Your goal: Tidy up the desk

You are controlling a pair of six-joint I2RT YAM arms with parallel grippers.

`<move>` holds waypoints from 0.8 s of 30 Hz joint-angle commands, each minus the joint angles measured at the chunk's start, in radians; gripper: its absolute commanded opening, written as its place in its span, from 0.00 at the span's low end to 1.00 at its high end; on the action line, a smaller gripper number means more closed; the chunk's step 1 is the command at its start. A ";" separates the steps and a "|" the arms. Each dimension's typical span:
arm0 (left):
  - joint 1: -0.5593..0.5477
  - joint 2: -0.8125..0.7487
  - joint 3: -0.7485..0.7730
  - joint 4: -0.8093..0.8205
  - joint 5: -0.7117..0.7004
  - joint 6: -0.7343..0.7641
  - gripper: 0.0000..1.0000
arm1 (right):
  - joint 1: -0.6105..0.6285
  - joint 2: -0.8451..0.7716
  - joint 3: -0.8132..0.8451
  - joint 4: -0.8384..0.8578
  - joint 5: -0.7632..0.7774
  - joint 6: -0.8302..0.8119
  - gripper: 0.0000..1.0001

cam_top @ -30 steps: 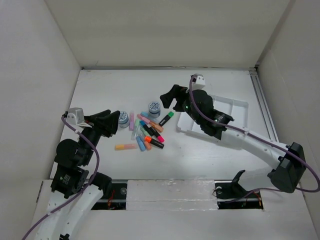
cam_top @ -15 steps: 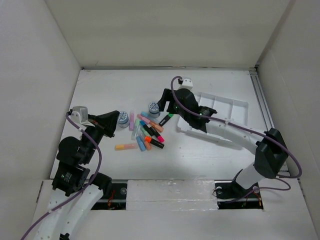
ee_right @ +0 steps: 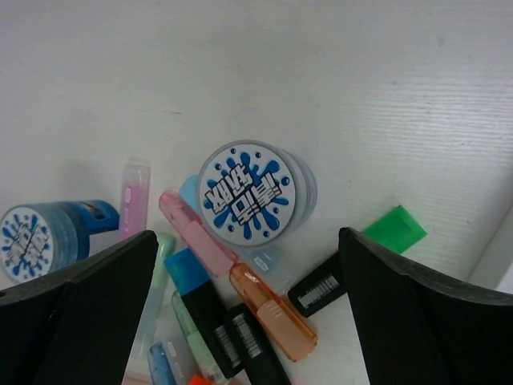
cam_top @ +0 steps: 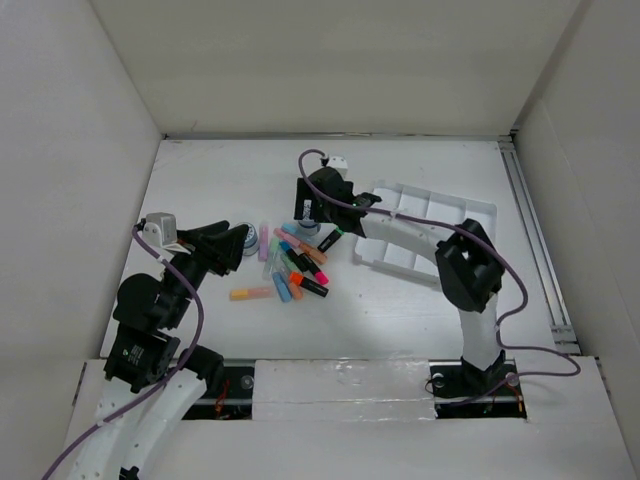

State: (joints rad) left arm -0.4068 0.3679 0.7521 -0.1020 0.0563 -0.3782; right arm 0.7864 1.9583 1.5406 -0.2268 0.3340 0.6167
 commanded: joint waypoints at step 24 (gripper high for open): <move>-0.004 0.000 -0.007 0.045 0.050 -0.002 0.48 | -0.108 -0.146 -0.027 0.049 0.122 0.026 0.55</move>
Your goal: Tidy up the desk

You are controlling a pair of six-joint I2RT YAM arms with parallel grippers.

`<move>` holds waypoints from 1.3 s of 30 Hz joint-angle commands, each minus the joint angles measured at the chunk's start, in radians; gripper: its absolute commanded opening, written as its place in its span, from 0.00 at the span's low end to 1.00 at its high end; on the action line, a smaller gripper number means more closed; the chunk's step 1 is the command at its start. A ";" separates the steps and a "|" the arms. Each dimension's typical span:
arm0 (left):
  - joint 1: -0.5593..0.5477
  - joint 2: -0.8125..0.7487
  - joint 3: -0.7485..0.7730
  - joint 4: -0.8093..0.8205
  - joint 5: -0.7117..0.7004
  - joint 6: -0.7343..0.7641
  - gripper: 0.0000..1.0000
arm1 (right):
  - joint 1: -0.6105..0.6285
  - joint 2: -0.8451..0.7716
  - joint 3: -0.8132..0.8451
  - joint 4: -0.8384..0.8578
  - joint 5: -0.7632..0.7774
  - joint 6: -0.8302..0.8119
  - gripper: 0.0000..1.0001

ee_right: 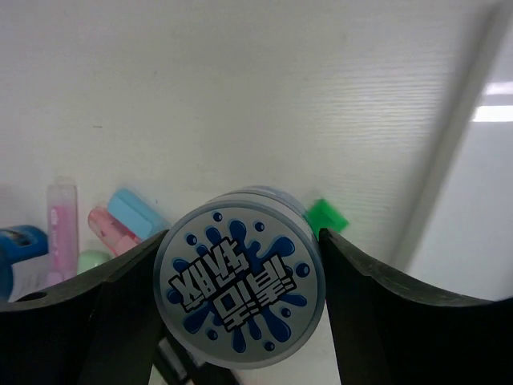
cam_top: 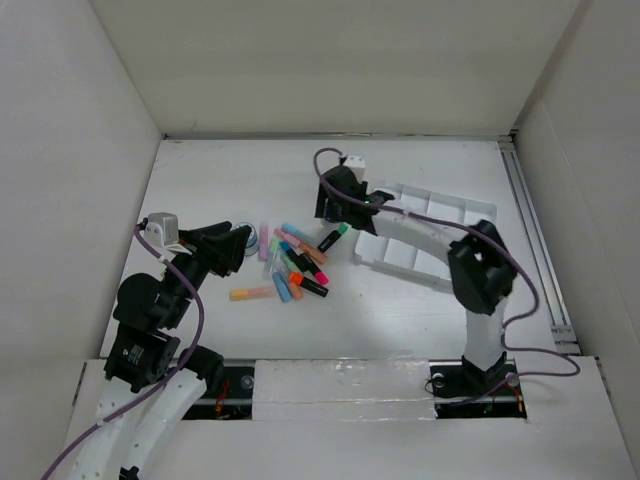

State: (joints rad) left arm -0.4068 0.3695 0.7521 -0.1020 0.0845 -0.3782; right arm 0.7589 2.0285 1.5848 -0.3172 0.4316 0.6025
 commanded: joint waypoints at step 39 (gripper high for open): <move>-0.004 0.016 0.027 -0.027 -0.158 -0.063 0.39 | -0.196 -0.495 -0.467 0.424 -0.223 0.103 0.06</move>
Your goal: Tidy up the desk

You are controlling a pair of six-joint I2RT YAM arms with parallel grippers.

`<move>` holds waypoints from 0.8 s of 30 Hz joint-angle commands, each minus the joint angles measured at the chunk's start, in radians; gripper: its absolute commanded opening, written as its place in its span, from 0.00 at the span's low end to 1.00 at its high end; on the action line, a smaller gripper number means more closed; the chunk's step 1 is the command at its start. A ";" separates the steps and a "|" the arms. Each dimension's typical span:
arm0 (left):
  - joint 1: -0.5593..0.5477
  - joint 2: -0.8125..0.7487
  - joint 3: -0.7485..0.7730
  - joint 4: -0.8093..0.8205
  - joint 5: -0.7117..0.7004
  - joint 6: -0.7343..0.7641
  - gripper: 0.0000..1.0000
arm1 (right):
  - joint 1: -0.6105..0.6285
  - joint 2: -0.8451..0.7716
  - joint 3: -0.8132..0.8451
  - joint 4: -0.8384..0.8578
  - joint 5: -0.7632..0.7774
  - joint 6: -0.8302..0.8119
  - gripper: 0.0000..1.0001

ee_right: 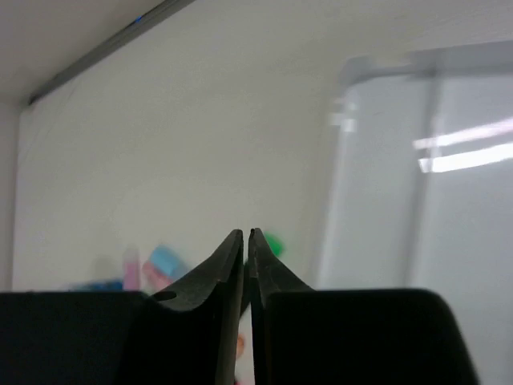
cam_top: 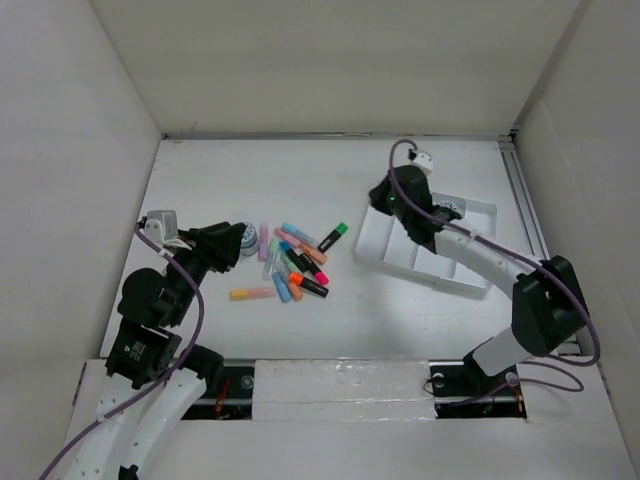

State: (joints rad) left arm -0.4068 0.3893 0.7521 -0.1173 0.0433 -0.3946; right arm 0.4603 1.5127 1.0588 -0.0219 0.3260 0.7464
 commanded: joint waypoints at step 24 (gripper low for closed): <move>-0.004 -0.066 0.085 -0.180 -0.547 -0.271 0.79 | 0.586 0.928 1.076 -0.208 0.074 -0.358 1.00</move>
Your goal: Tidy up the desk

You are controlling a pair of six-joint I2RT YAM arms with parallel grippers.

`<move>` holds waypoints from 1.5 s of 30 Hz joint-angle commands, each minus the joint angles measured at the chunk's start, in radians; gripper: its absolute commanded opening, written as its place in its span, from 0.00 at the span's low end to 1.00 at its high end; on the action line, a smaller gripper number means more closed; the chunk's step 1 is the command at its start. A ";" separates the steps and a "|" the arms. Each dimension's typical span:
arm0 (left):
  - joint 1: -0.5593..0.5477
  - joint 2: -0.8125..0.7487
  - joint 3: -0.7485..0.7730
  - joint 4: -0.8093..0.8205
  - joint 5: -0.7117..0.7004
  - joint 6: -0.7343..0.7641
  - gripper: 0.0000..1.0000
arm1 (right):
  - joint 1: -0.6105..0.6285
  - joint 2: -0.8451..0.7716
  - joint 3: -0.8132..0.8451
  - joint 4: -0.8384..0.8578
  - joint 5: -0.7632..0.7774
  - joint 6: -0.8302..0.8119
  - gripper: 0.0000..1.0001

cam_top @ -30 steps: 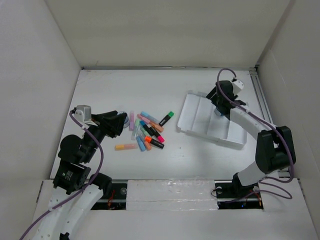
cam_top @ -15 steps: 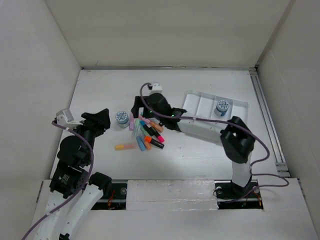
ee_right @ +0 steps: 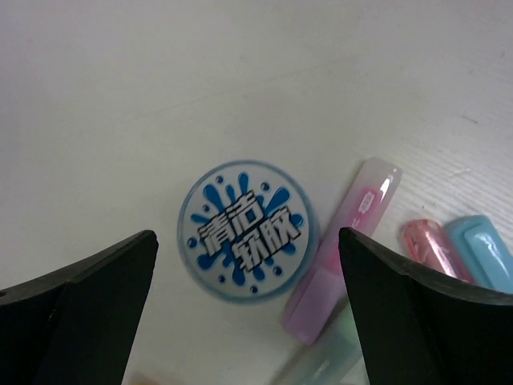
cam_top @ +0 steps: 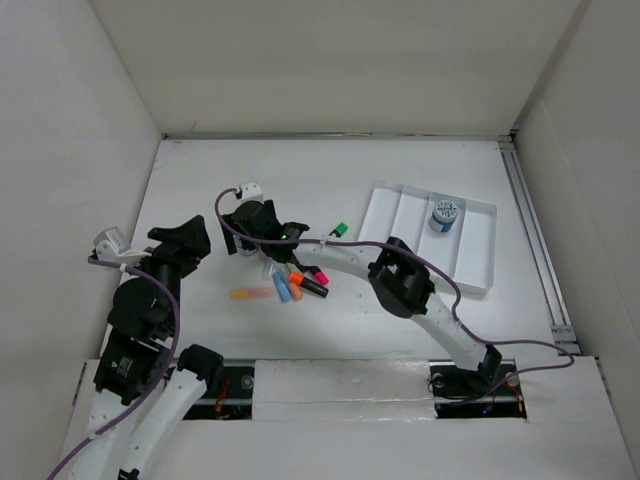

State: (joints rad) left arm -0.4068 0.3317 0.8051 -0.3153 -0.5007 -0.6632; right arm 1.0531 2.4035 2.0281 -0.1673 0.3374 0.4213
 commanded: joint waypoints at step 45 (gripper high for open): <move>-0.013 0.026 0.008 0.088 0.160 0.077 0.77 | -0.780 -1.267 -1.323 0.124 0.088 0.534 0.43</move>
State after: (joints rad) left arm -0.4175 0.3466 0.8051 -0.2733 -0.3584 -0.6025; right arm 0.3042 1.1149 0.6975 -0.0574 0.4557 0.8997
